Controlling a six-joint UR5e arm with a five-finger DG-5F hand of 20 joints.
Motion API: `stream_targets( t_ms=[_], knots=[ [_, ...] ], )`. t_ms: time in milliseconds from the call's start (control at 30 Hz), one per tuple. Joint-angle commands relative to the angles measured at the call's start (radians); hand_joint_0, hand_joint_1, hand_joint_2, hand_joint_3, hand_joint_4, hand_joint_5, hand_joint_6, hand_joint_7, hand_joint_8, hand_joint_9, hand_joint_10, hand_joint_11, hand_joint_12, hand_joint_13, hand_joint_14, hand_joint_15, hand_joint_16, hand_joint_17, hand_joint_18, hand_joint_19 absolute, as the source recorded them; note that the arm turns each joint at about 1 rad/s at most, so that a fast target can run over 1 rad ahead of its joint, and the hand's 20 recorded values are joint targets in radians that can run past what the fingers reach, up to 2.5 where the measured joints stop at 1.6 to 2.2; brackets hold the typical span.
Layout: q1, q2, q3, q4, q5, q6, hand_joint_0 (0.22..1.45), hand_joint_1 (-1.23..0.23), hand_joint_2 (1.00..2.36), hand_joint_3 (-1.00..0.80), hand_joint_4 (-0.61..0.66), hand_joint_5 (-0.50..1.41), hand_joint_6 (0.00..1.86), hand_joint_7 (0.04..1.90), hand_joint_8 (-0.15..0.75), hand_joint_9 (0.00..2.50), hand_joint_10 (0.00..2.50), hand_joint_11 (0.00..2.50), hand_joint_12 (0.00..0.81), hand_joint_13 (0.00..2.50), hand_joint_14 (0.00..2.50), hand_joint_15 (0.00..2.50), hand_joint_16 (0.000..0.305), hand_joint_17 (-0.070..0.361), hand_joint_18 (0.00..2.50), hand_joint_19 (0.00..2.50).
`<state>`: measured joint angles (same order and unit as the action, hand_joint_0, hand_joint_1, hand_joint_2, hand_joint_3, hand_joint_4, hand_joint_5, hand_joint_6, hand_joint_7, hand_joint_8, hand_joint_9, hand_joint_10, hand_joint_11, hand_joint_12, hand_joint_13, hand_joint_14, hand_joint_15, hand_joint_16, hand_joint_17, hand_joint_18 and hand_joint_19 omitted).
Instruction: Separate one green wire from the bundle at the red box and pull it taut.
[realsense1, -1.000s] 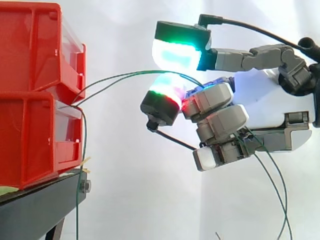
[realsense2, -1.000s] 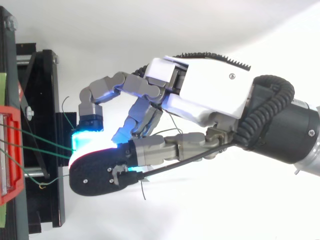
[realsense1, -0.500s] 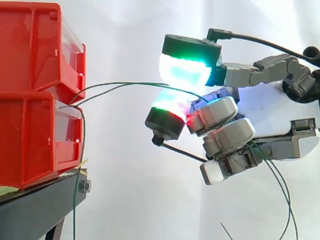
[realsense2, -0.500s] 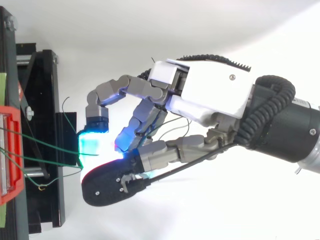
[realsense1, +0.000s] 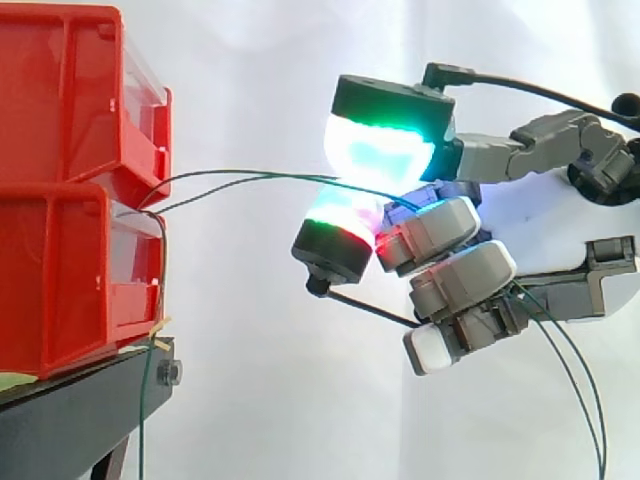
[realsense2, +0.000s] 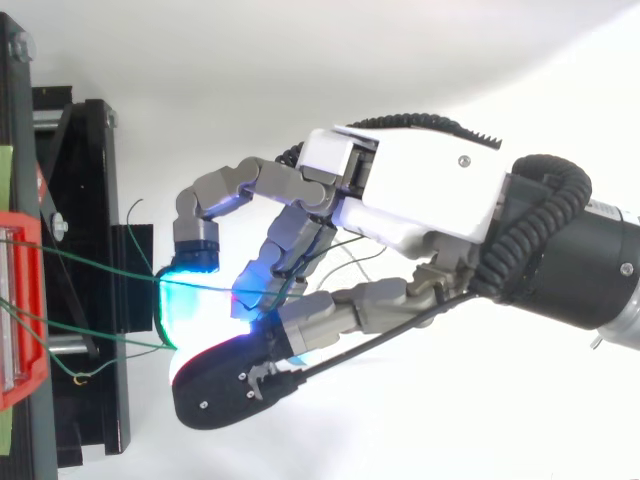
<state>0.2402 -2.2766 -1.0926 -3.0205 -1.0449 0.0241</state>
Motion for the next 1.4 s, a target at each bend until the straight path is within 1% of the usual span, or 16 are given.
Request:
stream_targets(
  t_ms=[0, 133, 167, 267, 367, 467, 600, 633, 700, 767, 867, 933, 1067, 1167, 1267, 1367],
  knots=[
    [0.001, 0.0, 0.0, 0.0, 0.0, -0.001, 0.74, -0.85, 1.0, -0.5, 0.19, -0.22, 0.82, 1.21, 0.286, 1.19, 0.01, 1.75, 0.311, 1.32, 0.03, 1.35, 0.058, 0.131, 0.9, 0.65],
    [0.001, 0.0, 0.0, 0.003, 0.002, -0.001, 0.68, -0.88, 1.0, -0.5, 0.19, -0.22, 0.82, 1.2, 0.288, 1.19, 0.01, 1.72, 0.322, 1.31, 0.03, 1.34, 0.058, 0.131, 0.89, 0.66],
    [-0.004, 0.0, 0.0, 0.003, -0.001, -0.001, 0.65, -0.88, 1.0, -0.5, 0.2, -0.22, 0.82, 1.21, 0.287, 1.18, 0.01, 1.73, 0.319, 1.3, 0.03, 1.34, 0.058, 0.131, 0.89, 0.65],
    [-0.007, 0.0, 0.0, 0.003, -0.001, -0.004, 0.58, -0.91, 1.0, -0.5, 0.21, -0.22, 0.81, 1.22, 0.29, 1.14, 0.01, 1.71, 0.327, 1.28, 0.03, 1.32, 0.059, 0.133, 0.86, 0.66],
    [-0.013, 0.0, 0.0, 0.0, -0.001, -0.004, 0.53, -0.95, 1.0, -0.5, 0.22, -0.22, 0.79, 1.21, 0.3, 1.09, 0.01, 1.67, 0.347, 1.24, 0.02, 1.29, 0.062, 0.14, 0.85, 0.65],
    [-0.015, 0.0, 0.0, 0.0, 0.0, -0.004, 0.5, -0.97, 1.0, -0.5, 0.23, -0.22, 0.77, 1.21, 0.322, 1.04, 0.01, 1.63, 0.37, 1.19, 0.02, 1.24, 0.065, 0.146, 0.83, 0.62],
    [-0.022, -0.001, 0.0, 0.005, 0.002, -0.01, 0.52, -0.96, 1.0, -0.5, 0.22, -0.22, 0.76, 1.22, 0.311, 1.02, 0.01, 1.61, 0.359, 1.18, 0.02, 1.24, 0.063, 0.141, 0.81, 0.63],
    [-0.022, 0.0, 0.0, 0.005, 0.002, -0.013, 0.54, -0.94, 1.0, -0.5, 0.22, -0.22, 0.76, 1.22, 0.316, 1.04, 0.01, 1.61, 0.355, 1.18, 0.03, 1.24, 0.062, 0.14, 0.81, 0.64],
    [-0.027, 0.0, 0.0, 0.006, 0.002, -0.032, 0.56, -0.82, 1.0, -0.5, 0.21, -0.2, 0.75, 1.26, 0.304, 1.09, 0.01, 1.59, 0.355, 1.19, 0.03, 1.22, 0.061, 0.136, 0.81, 0.65],
    [-0.035, 0.0, 0.0, 0.019, -0.001, -0.047, 0.58, -0.75, 1.0, -0.5, 0.21, -0.18, 0.73, 1.27, 0.313, 1.15, 0.02, 1.54, 0.365, 1.19, 0.03, 1.18, 0.059, 0.133, 0.81, 0.66],
    [-0.038, -0.001, 0.0, 0.025, -0.001, -0.053, 0.58, -0.73, 1.0, -0.5, 0.2, -0.17, 0.71, 1.28, 0.316, 1.18, 0.02, 1.52, 0.368, 1.17, 0.03, 1.15, 0.059, 0.133, 0.82, 0.65],
    [-0.044, -0.001, 0.0, 0.04, -0.001, -0.07, 0.56, -0.7, 1.0, -0.5, 0.2, -0.17, 0.7, 1.31, 0.32, 1.19, 0.02, 1.51, 0.38, 1.17, 0.03, 1.13, 0.06, 0.134, 0.83, 0.65],
    [-0.048, 0.0, 0.0, 0.061, -0.001, -0.099, 0.61, -0.62, 1.0, -0.5, 0.19, -0.16, 0.67, 1.35, 0.314, 1.21, 0.02, 1.48, 0.374, 1.15, 0.03, 1.08, 0.058, 0.13, 0.82, 0.66],
    [-0.051, 0.0, 0.0, 0.077, -0.001, -0.11, 0.66, -0.64, 1.0, -0.48, 0.18, -0.15, 0.67, 1.35, 0.313, 1.24, 0.02, 1.48, 0.371, 1.15, 0.03, 1.06, 0.057, 0.129, 0.83, 0.65],
    [-0.051, 0.0, 0.0, 0.083, -0.001, -0.115, 0.68, -0.7, 1.01, -0.37, 0.19, -0.18, 0.7, 1.3, 0.306, 1.19, 0.02, 1.5, 0.383, 1.14, 0.03, 1.05, 0.058, 0.131, 0.85, 0.63],
    [-0.056, -0.001, 0.0, 0.081, -0.001, -0.116, 0.7, -0.77, 1.02, -0.3, 0.2, -0.2, 0.74, 1.26, 0.301, 1.15, 0.02, 1.5, 0.39, 1.11, 0.03, 1.01, 0.059, 0.132, 0.84, 0.62]
  ],
)
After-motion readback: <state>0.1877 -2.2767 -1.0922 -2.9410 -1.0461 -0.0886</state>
